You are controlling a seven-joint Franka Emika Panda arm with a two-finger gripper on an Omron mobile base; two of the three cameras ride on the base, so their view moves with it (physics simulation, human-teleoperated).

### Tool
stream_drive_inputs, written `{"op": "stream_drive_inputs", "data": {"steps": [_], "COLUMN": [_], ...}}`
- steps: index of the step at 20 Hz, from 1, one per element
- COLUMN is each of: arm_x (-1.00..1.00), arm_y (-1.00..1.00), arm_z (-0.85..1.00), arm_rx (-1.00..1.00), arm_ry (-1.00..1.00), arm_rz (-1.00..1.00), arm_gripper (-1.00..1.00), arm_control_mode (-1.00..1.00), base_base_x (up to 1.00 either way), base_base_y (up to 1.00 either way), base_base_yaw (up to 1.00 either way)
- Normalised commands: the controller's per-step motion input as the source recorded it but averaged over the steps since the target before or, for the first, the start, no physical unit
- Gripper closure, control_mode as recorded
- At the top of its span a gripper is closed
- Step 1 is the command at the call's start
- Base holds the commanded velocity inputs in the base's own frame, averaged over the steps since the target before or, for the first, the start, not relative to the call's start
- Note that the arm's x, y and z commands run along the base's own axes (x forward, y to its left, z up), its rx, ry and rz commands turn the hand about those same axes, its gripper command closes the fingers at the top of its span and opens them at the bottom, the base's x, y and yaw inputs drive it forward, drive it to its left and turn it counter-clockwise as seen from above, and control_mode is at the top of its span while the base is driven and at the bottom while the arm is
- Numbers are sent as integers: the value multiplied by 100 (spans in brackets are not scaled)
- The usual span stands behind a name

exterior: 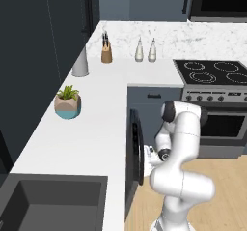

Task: Pick up the cup and bowl from the counter, place them in the dishwasher, and close the dishwasher door.

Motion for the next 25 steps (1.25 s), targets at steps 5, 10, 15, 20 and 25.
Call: {"op": "stream_drive_inputs", "data": {"steps": [5,10,15,20,25], "arm_x": [44,61,66,20,-21], "arm_y": [100,100,100,93,4], "arm_z": [3,-9,-43,-16,57], "arm_rx": [6,0,-6,-9,0], "arm_ry": [-34,-20,-4,1,0], "arm_rz": [0,-5,-8,-9,-4], "arm_gripper": [-100,-100,-100,-100,-100], "arm_control_mode": [-100,-100,-100,-100,-100], "base_base_x": [0,0,0,0,0], "base_base_y": [0,0,0,0,0], "base_base_yaw": [0,0,0,0,0]}}
